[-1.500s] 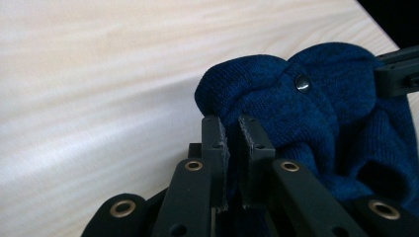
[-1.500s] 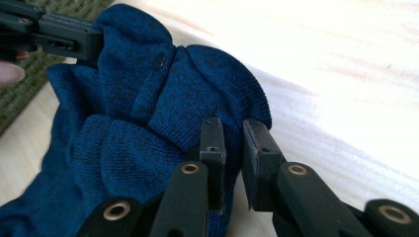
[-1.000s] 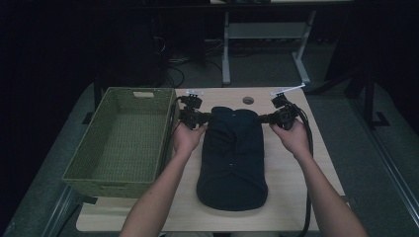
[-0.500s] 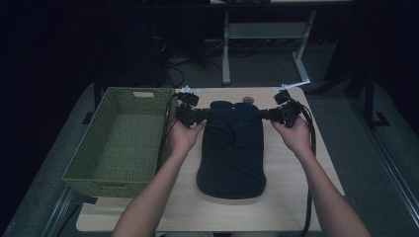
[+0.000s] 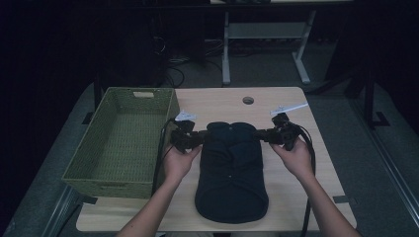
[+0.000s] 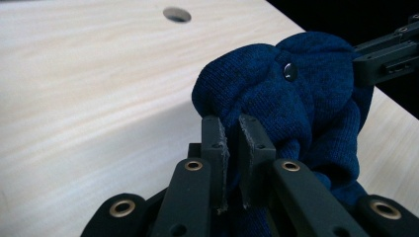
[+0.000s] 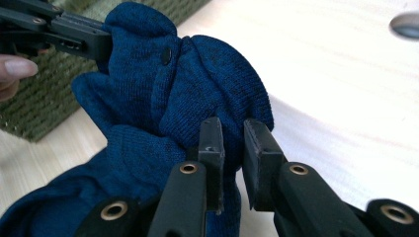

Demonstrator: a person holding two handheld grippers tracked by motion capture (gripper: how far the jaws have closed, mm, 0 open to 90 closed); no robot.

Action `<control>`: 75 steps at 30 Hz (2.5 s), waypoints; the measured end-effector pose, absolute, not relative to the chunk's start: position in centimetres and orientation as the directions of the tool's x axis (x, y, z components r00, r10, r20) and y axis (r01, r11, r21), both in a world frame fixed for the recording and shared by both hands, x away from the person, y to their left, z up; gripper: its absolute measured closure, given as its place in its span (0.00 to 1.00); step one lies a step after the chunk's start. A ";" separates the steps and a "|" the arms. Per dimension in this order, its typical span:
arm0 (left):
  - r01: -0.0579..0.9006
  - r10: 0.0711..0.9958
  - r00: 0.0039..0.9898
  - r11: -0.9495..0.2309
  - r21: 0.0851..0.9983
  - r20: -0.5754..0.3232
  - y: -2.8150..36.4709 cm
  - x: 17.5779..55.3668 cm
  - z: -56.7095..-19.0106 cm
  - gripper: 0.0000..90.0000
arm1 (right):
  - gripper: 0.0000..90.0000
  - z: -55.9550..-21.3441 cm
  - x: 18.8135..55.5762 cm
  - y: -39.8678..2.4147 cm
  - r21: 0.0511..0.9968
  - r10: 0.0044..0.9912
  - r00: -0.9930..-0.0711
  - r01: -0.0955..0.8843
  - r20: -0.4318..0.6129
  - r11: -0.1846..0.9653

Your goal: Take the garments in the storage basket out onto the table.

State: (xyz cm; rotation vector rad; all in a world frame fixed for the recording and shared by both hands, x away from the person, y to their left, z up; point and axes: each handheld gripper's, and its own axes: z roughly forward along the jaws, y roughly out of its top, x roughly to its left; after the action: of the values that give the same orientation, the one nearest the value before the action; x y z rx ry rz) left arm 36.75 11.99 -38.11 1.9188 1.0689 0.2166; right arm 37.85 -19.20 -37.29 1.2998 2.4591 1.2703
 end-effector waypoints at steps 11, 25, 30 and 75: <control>0.620 0.746 0.609 -0.235 0.748 -0.271 11.3 37.0 -39.7 0.92 | 0.88 -38.7 38.0 -19.5 0.660 0.718 -0.621 0.686 0.313 0.306; 0.582 0.768 0.585 -0.172 0.795 -0.262 10.6 42.7 -34.9 0.92 | 0.87 -34.4 43.0 -20.4 0.704 0.747 -0.581 0.675 0.323 0.222; 0.554 0.764 0.600 -0.181 0.813 -0.238 11.0 42.2 -34.3 0.92 | 0.86 -33.1 42.7 -20.0 0.733 0.743 -0.599 0.643 0.300 0.222; 0.545 0.663 0.710 -0.304 0.781 -0.237 13.6 28.4 -41.9 0.92 | 0.83 -41.0 30.1 -19.7 0.689 0.602 -0.719 0.632 0.349 0.355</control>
State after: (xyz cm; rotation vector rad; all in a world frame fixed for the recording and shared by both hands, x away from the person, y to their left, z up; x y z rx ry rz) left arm 28.42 13.60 -41.88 1.9857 0.9261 0.1604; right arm 30.07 -19.69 -41.02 1.1906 2.6154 1.3552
